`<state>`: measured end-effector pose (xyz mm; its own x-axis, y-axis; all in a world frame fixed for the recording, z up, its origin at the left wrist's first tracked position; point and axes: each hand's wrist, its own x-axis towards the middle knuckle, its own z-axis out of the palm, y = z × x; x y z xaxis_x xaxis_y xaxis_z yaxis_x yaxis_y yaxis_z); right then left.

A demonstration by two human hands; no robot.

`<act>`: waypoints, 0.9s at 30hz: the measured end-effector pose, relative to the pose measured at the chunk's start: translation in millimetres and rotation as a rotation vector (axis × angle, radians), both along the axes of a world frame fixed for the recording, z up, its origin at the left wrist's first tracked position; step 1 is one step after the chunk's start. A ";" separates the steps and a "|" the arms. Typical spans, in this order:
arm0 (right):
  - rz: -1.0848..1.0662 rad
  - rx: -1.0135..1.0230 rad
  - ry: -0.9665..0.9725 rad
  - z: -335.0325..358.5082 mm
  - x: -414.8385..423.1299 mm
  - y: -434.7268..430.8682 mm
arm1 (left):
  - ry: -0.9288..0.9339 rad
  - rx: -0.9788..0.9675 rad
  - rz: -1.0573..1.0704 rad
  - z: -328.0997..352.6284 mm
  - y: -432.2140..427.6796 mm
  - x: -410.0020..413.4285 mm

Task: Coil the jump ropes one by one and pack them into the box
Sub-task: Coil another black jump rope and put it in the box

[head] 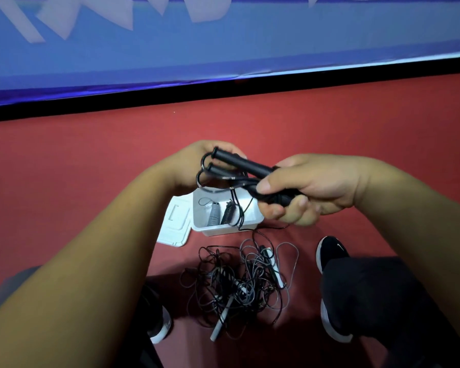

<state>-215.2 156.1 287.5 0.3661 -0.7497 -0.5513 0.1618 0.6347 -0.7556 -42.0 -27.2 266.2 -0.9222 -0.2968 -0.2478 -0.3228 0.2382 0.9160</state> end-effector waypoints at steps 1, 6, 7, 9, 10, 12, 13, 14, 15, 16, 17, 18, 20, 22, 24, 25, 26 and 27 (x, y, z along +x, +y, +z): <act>0.060 0.010 0.027 -2.3 1.2 0.8 | 0.024 0.043 0.005 3.0 1.9 -1.4; 0.213 0.087 0.047 -14.2 10.3 0.6 | 0.060 0.081 -0.005 10.6 16.3 -15.2; 0.214 0.098 0.073 -16.4 10.9 -0.3 | 0.061 0.053 -0.012 12.9 17.4 -15.2; 0.201 0.104 0.145 -18.9 12.1 -2.6 | 0.063 -0.034 0.003 17.4 17.7 -14.7; 0.189 0.104 0.185 -20.3 12.4 -4.2 | 0.062 -0.085 0.014 19.3 18.4 -14.6; 0.156 0.113 0.262 -23.5 12.0 -7.2 | 0.062 -0.185 0.009 22.7 21.4 -14.3; 0.138 0.118 0.292 -24.9 12.0 -8.2 | 0.063 -0.235 0.001 23.7 22.8 -13.9; 0.125 0.120 0.316 -26.1 12.1 -9.2 | 0.067 -0.281 -0.008 24.6 24.2 -13.1; 0.114 0.121 0.337 -27.7 12.2 -10.2 | 0.072 -0.317 -0.013 25.5 25.3 -12.1; 0.100 0.123 0.353 -30.2 11.8 -11.5 | 0.078 -0.345 -0.017 26.7 26.5 -11.0; 0.078 0.127 0.368 -32.7 11.1 -13.3 | 0.087 -0.374 -0.024 27.6 27.4 -9.9; 0.051 0.131 0.385 -36.1 9.9 -15.1 | 0.095 -0.404 -0.035 28.2 28.1 -8.8; -0.003 0.133 0.436 -42.8 5.8 -18.3 | 0.093 -0.496 -0.074 28.7 29.0 -7.2; -0.073 0.118 0.504 -47.9 1.6 -20.9 | 0.070 -0.611 -0.137 27.9 27.5 -5.9; -0.154 0.088 0.572 -50.7 -0.6 -22.8 | 0.044 -0.704 -0.204 27.3 26.5 -3.6; -0.193 0.068 0.609 -52.2 -1.8 -23.9 | 0.036 -0.729 -0.224 27.3 26.4 -2.9; -0.226 0.045 0.651 -53.3 -2.8 -24.9 | 0.025 -0.741 -0.226 27.0 25.9 -2.6; -0.258 0.020 0.697 -54.1 -3.6 -26.1 | 0.010 -0.748 -0.210 27.0 25.8 -3.2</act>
<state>-218.8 130.0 233.3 -0.2602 -0.7520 -0.6056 -0.2055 0.6560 -0.7263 -45.2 -1.4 293.2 -0.9788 -0.2004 -0.0420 -0.1949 0.8497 0.4899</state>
